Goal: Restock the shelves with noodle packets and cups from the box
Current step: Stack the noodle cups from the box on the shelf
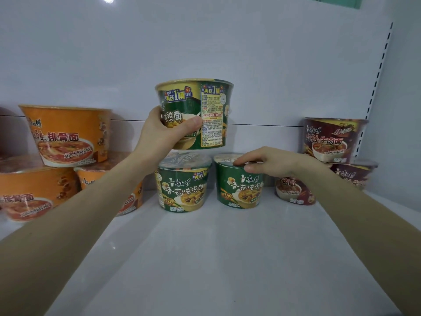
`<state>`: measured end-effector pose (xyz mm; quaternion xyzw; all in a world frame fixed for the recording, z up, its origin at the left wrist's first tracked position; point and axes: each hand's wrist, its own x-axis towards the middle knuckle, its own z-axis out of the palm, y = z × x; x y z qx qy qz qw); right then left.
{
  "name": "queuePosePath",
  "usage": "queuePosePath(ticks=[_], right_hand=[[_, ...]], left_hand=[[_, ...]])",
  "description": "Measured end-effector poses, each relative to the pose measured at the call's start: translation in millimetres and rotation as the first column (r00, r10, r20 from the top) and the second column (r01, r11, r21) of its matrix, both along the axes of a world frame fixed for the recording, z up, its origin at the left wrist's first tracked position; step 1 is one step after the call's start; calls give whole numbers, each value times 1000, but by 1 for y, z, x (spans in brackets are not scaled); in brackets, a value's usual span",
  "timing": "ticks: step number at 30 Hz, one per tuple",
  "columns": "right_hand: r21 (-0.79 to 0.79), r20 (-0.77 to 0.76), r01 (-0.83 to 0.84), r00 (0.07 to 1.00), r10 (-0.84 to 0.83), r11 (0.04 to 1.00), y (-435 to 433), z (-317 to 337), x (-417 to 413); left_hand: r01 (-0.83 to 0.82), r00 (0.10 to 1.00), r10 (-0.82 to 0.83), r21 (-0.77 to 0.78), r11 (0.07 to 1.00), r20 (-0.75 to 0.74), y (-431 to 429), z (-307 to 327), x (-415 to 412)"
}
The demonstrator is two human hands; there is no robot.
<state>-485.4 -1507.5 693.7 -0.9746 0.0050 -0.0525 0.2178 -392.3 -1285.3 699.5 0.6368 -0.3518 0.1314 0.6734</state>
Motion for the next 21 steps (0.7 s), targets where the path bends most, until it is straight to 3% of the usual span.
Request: queuePosePath(ticks=[6,10,21], right_hand=[[-2,-21,-2,1000,2,1000,3,2,2],[-83,16,-1,1000,2,997,10,-1,4],[14,25,19,999,-20,1000,12,-3,4]], left_hand=[[-1,1000,1,5,1000,3,-2,0,-1],[-2,1000,2,7,1000,-8,-3,-1,0],[-12,1000,12,12,1000,-13,-2,-2,3]])
